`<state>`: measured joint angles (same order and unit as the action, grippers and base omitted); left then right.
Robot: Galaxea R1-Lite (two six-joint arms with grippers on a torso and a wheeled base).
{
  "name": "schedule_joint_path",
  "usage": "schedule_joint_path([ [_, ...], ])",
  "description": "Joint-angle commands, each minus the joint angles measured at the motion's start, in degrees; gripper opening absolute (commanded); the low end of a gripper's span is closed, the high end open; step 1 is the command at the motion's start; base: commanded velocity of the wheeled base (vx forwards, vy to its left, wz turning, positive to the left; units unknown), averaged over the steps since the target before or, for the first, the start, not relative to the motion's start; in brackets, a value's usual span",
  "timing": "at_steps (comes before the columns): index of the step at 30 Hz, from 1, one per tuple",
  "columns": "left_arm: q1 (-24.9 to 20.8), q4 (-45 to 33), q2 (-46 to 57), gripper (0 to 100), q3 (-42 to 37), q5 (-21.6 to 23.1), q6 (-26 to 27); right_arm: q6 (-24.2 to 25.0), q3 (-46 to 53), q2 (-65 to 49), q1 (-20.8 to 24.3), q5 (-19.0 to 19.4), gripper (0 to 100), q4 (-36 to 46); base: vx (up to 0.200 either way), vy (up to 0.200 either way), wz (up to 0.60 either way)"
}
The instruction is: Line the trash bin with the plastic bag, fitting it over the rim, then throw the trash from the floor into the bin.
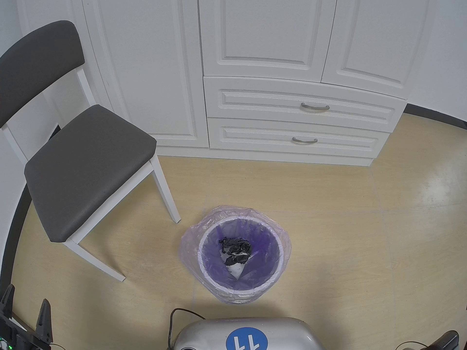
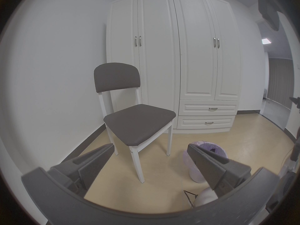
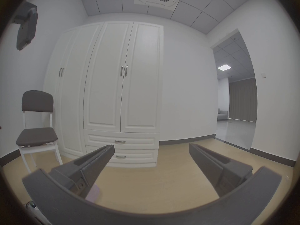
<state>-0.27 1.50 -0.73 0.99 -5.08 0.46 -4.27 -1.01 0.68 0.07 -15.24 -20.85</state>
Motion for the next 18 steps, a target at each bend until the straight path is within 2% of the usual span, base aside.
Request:
schedule_joint_path([
  [1,0.09,0.70,0.73,100,-0.81,0.25,0.77,0.31,1.01,-0.68,0.01,0.47,100,5.38,0.000,0.000,0.00],
  [3,0.09,1.23,0.73,100,-0.99,-0.37,0.94,0.49,1.01,-0.68,0.01,0.47,100,8.89,0.000,0.000,0.00],
  [7,0.18,1.31,0.64,100,-0.90,-6.25,1.91,0.49,1.01,-0.68,0.01,0.38,100,13.73,0.000,0.000,0.00],
  [11,0.18,1.05,0.56,100,-0.81,-6.61,1.38,1.01,1.01,-0.68,-0.07,1.09,100,16.98,0.000,0.000,0.00],
  [14,0.18,0.70,0.47,100,-0.72,-5.99,1.73,2.16,1.01,-0.68,-0.07,5.83,100,16.89,0.000,0.000,0.00],
  [15,0.18,0.70,0.47,100,-0.72,-5.99,1.73,2.16,1.01,-0.68,-0.07,5.83,100,16.89,0.000,0.000,0.00],
  [16,0.18,0.87,0.56,100,-0.81,-3.18,1.47,4.00,1.01,-0.68,-0.07,10.40,100,16.80,0.000,0.000,0.00],
  [18,0.18,0.96,0.64,100,-0.81,0.51,1.12,5.32,1.01,-0.68,-0.07,12.87,100,16.80,0.000,0.000,0.00],
])
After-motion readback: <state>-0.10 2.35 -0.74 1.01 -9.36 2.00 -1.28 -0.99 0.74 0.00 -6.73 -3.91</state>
